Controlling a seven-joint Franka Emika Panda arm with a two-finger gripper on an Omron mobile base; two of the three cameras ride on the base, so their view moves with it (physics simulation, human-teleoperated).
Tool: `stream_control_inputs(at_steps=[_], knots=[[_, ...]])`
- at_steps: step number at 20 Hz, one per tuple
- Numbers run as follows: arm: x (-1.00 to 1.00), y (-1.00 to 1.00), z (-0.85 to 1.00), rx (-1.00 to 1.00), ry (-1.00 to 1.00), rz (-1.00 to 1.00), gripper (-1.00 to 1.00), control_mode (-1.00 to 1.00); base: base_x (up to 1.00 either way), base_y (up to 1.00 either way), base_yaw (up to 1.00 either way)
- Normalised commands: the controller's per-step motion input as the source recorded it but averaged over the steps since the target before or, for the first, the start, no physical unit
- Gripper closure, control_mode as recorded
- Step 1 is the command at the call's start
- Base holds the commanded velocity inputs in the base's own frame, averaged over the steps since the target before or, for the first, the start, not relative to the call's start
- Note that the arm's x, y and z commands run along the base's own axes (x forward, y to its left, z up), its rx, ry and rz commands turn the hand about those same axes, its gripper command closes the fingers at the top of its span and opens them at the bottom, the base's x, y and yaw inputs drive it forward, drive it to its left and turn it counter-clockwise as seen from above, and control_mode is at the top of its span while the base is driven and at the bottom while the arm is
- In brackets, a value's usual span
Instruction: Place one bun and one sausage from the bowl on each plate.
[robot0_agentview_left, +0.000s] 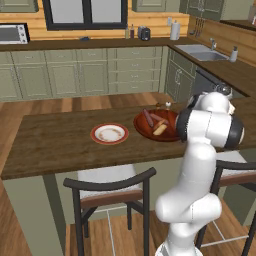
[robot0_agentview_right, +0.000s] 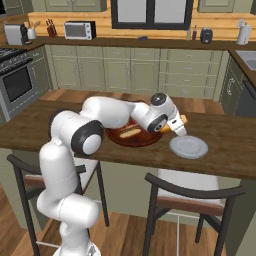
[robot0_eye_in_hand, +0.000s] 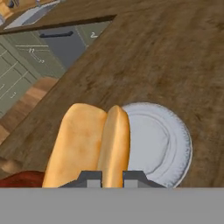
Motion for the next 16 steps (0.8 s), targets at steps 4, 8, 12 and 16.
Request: stream_control_inputs(at_steps=[4,8,12,16], knots=[[0.0,-0.46,-0.12,0.18,0.0,-0.04,1.0,-1.0,0.0,0.0,0.0],[0.0,-0.45,-0.18,0.15,0.0,-0.05,1.0,-1.0,0.0,0.0,0.0],[0.0,-0.29,-0.33,0.05,-0.01,-0.01,1.0,-1.0,0.0,0.0,0.0],[0.0,-0.13,-0.36,0.0,0.0,0.0,1.0,-1.0,0.0,0.0,0.0]])
